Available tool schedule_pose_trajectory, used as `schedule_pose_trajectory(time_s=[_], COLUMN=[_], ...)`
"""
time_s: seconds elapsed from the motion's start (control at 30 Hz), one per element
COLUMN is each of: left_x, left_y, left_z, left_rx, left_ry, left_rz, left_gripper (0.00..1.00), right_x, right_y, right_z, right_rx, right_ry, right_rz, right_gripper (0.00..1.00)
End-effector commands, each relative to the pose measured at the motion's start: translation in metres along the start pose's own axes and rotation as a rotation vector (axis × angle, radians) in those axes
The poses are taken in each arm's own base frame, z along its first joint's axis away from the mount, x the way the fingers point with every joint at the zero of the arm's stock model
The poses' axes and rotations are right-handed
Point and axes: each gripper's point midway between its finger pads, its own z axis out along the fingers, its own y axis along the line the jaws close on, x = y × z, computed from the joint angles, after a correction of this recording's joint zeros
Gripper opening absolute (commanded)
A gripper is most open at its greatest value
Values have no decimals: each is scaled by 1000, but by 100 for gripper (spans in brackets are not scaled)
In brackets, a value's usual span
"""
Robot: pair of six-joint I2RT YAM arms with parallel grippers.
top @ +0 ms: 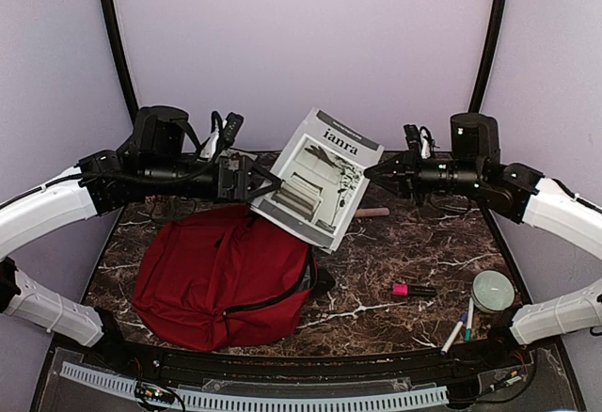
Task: Pack the student bag
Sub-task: Pass from the right arm to the left
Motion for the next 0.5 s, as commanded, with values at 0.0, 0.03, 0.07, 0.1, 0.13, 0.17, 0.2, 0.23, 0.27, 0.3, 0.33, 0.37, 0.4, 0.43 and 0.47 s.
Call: schedule_pose_trajectory(time_s=[0.0,0.03,0.07,0.1,0.13,0.17,0.2,0.23,0.27,0.3,0.33,0.37,0.4,0.43,0.47], left_x=[4,4,5,6,4,4,1,1,1,2,1,1,1,1,1], left_y=[-7,-10,-15,-19,-24,-28,-32,-36,-37,-38,-38,-38,-38,-37,-38], left_z=[-5,-5,-6,-5,-6,-5,-5,-4,-4,-3,-3,-3,-4,-4,-6], left_rx=[49,72,101,129,161,186,212,232,242,246,246,244,243,241,241], left_ry=[-16,-18,-18,-18,-25,-25,-34,-29,-26,-22,-22,-22,-23,-23,-26], left_rz=[-23,-28,-31,-33,-36,-42,-43,-47,-49,-51,-52,-55,-55,-55,-53], left_gripper=[97,95,86,76,66,57,49,42,36,29,23,17,9,3,0], right_x=[-7,-6,-5,-3,-1,1,2,3,3,3,4,4,5,6,8], right_y=[58,59,61,61,63,63,64,63,62,62,61,60,58,57,53], right_z=[-2,-1,1,2,4,5,7,8,8,8,8,8,6,5,4], right_rx=[-188,-189,-191,-193,-197,-199,-200,-197,-195,-192,-190,-185,-179,-170,-159], right_ry=[-3,2,5,10,14,18,20,22,22,19,18,18,15,17,23], right_rz=[-47,-50,-50,-50,-50,-51,-52,-54,-57,-61,-67,-74,-83,-91,-103], right_gripper=[0,0,0,0,0,0,0,0,0,0,0,0,0,0,3])
